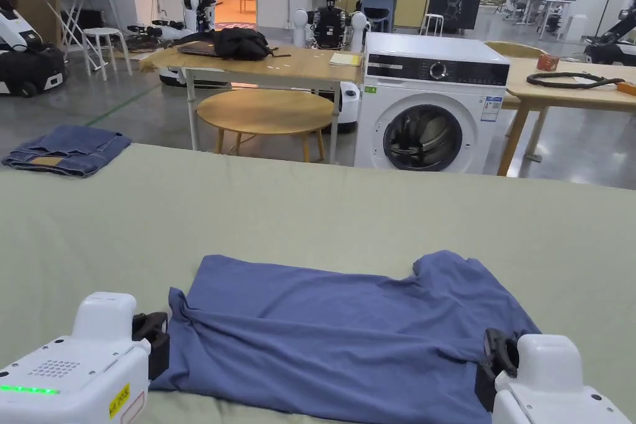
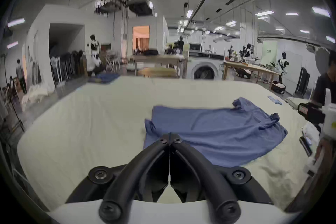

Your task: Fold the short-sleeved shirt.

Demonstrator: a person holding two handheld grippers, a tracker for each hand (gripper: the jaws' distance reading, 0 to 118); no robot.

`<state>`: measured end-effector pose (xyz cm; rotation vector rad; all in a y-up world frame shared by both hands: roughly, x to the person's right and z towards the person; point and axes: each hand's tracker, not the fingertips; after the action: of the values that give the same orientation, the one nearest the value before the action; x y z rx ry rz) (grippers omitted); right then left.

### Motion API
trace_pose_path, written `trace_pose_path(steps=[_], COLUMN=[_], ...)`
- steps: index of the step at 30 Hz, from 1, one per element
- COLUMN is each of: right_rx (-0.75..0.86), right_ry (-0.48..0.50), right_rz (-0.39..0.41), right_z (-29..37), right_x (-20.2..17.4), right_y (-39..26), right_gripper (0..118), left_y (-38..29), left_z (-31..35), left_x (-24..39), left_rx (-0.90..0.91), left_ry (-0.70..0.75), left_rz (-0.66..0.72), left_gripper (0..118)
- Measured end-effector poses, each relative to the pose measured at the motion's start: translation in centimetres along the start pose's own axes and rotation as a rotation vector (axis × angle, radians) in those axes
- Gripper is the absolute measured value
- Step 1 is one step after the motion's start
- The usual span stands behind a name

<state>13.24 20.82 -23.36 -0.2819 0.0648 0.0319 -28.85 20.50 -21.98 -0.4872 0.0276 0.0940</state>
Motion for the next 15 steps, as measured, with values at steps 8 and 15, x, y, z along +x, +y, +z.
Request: trace_pose_path(steps=[8,15], right_rx=[-0.035,-0.076], right_ry=[0.008,-0.012], right_rz=[0.004,-0.023], right_z=[0.4,0.4], right_x=[0.4,2.4], right_y=[-1.3,-2.3], right_gripper=[0,0], left_y=[1.7,1.6], left_z=[-7.5,-12.9], left_x=[-5.4,-6.2], left_rx=[-0.353,-0.559], left_ry=[-0.075,-0.048], left_rz=[0.137,0.209], left_gripper=[0,51])
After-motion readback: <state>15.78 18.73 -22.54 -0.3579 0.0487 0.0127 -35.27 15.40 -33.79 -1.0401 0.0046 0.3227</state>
